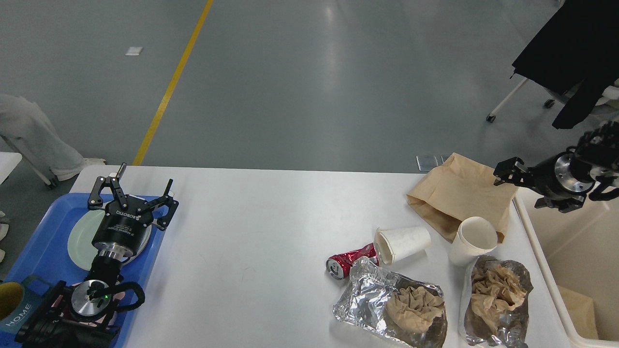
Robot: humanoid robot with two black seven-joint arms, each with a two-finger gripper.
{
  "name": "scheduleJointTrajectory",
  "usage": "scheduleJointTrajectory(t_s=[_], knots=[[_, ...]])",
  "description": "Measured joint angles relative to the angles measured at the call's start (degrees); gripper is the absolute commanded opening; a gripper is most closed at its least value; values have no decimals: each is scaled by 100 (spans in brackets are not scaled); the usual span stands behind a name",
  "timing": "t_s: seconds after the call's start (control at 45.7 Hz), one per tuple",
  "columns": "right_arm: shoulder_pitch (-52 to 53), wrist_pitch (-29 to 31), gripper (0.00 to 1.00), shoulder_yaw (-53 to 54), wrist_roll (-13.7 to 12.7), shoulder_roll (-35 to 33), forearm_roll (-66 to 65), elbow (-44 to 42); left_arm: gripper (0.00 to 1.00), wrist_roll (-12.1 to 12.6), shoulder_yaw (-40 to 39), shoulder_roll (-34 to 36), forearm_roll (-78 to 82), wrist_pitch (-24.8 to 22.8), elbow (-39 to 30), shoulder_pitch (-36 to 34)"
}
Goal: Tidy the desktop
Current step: 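Raise the right gripper and move it to the second brown bag, then grasp the second brown paper bag and lift it over the bin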
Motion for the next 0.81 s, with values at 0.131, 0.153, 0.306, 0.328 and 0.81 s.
scheduleJointTrajectory(t_s=[0.131, 0.153, 0.306, 0.328, 0.81], knots=[[-856, -300, 100, 364, 38, 482, -5, -988, 97, 0, 0, 0, 0, 0, 0, 0], [-967, -375, 100, 383, 39, 573, -7, -1111, 97, 0, 0, 0, 0, 0, 0, 0], [-1765, -873, 100, 428, 56, 1211, -21, -1921, 97, 0, 0, 0, 0, 0, 0, 0], [-1820, -909, 100, 433, 57, 1255, -21, -1976, 97, 0, 0, 0, 0, 0, 0, 0], [-2321, -1899, 89, 429, 55, 1583, -204, -2161, 97, 0, 0, 0, 0, 0, 0, 0]])
